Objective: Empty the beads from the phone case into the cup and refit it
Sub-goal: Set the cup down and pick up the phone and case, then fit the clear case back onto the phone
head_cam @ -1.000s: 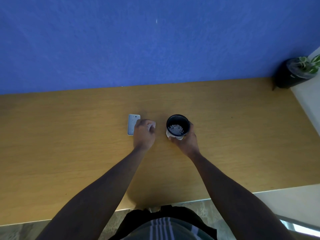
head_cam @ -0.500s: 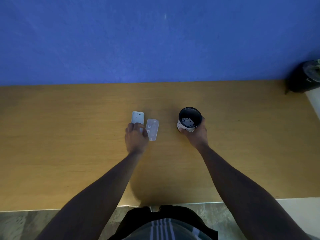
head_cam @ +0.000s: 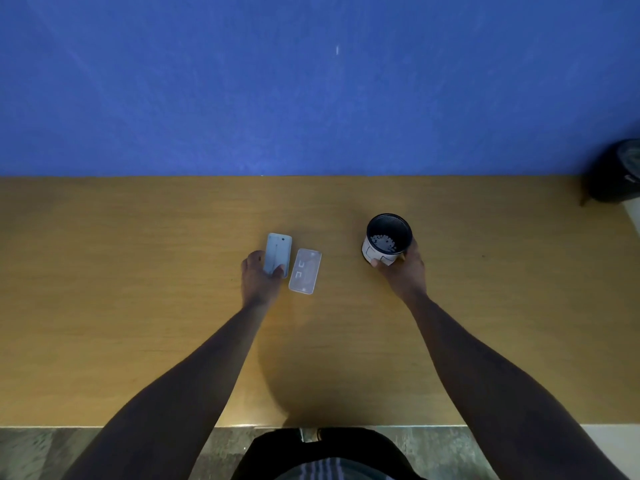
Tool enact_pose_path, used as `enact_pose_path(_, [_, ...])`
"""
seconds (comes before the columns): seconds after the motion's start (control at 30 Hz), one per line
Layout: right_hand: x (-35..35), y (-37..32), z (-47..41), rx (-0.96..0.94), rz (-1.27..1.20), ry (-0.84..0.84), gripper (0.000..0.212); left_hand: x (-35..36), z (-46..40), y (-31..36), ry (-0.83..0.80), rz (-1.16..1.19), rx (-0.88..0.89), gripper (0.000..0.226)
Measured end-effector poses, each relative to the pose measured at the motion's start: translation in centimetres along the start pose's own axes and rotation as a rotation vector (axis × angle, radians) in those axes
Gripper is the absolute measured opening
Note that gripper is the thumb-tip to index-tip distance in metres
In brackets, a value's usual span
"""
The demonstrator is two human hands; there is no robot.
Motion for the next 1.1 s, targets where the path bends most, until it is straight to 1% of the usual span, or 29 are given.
enact_pose_path(0.07, [0.1,0.6,0.4,0.04,-0.031,0.004,0.091,-0.1,-0.3,-0.5,0.005,0.031,-0.034,0.057])
enact_pose_path(0.13, [0.3,1.8,1.3,0.115,-0.042,0.061,0.094,-0.2,-0.6,-0.8,0.015,0.049,-0.043,0.05])
enact_pose_path(0.17, [0.5,2.6,2.0,0.153,-0.036,0.103,0.093,-0.2,-0.7,-0.9,0.013,0.048,-0.039,0.046])
enact_pose_path(0.2, [0.9,3.2,2.9,0.172,-0.033,0.141,0.087,-0.2,-0.8,-0.8,0.008,0.045,-0.035,0.042])
enact_pose_path(0.27, [2.3,3.7,4.9,0.166,-0.02,0.177,0.068,-0.1,-0.9,-0.8,-0.009,0.056,-0.045,0.038])
enact_pose_path(0.33, [4.4,3.4,6.5,0.146,0.023,0.138,0.055,0.2,-1.0,-1.1,-0.035,0.082,-0.066,0.035])
enact_pose_path(0.37, [5.6,3.0,7.2,0.126,0.063,0.105,0.053,0.4,-1.0,-1.5,-0.042,0.114,-0.086,0.033])
enact_pose_path(0.47, [8.8,1.3,8.4,0.075,0.216,0.005,0.053,0.7,-0.7,-2.4,-0.056,0.24,-0.154,0.024])
enact_pose_path(0.57, [11.2,0.0,8.6,0.073,0.376,-0.078,0.048,0.7,-0.1,-2.7,-0.072,0.354,-0.199,0.019])
enact_pose_path(0.63, [12.1,-0.9,8.6,0.086,0.452,-0.087,0.046,0.2,0.4,-3.1,-0.068,0.412,-0.212,0.019])
enact_pose_path(0.77, [13.4,-2.5,8.6,0.091,0.56,-0.081,0.048,-0.5,1.0,-4.4,-0.061,0.53,-0.237,0.017])
enact_pose_path(0.93, [14.9,-3.1,9.3,0.153,0.571,-0.064,0.052,-0.6,2.9,-4.8,-0.085,0.741,-0.307,0.008])
enact_pose_path(1.1, [14.7,-2.1,9.0,0.361,0.387,-0.027,0.043,-0.3,4.0,-4.8,-0.122,0.834,-0.323,0.005])
Point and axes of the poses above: each hand's wrist, its own z-axis away from the middle knuckle, its own x-axis out of the palm, y = z × x, the point moved 9 cm from there along -z, towards the middle knuckle, and after that the axes turned 15 degrees about x, right-handed, at the moved point
